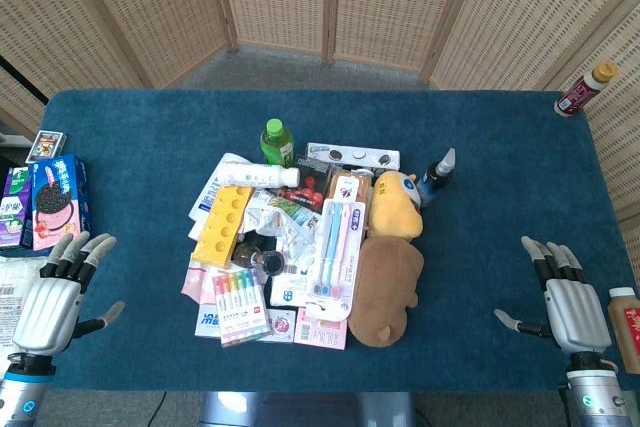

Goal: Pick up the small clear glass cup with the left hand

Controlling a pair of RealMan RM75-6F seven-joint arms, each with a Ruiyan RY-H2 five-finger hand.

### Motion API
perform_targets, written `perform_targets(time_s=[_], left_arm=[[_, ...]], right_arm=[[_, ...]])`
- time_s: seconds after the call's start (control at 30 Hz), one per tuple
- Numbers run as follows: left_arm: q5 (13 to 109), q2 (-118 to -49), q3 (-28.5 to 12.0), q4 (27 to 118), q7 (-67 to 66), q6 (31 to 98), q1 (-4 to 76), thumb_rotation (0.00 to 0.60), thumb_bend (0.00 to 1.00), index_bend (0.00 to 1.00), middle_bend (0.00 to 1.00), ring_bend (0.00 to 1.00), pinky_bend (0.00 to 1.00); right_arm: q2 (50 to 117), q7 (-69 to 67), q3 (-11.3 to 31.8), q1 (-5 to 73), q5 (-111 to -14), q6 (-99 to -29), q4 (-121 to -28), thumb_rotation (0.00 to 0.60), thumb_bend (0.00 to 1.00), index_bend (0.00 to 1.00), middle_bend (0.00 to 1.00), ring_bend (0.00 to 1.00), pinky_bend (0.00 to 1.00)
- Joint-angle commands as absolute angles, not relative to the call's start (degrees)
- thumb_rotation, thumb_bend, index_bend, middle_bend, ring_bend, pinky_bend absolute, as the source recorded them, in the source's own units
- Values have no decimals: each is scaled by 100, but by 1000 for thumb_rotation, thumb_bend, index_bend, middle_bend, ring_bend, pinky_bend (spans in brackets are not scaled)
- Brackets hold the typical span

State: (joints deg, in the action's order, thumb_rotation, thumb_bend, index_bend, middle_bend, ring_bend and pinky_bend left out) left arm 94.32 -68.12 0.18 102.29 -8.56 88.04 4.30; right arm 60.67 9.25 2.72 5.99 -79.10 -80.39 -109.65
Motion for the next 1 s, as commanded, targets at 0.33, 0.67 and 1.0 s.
perform_targets(time_s=[0.33,0.67,1.0], left_arm=[[9389,-6810,29,10229,-672,8565,564,600,250,109,161,93,0],[9179,-6941,-224,10404,-519,7929,1073,600,251,112,183,133,0],[8758,-7508,-602,10333,-174,6699,2046,600,250,172,245,215,0]], right_arm=[[6045,858,174,464,-8051,-8165,-11006,466,0,0,134,0,0],[6032,863,127,367,-8046,-8210,-11040,467,0,0,134,0,0],[6016,834,95,286,-8002,-8228,-11031,467,0,0,134,0,0]])
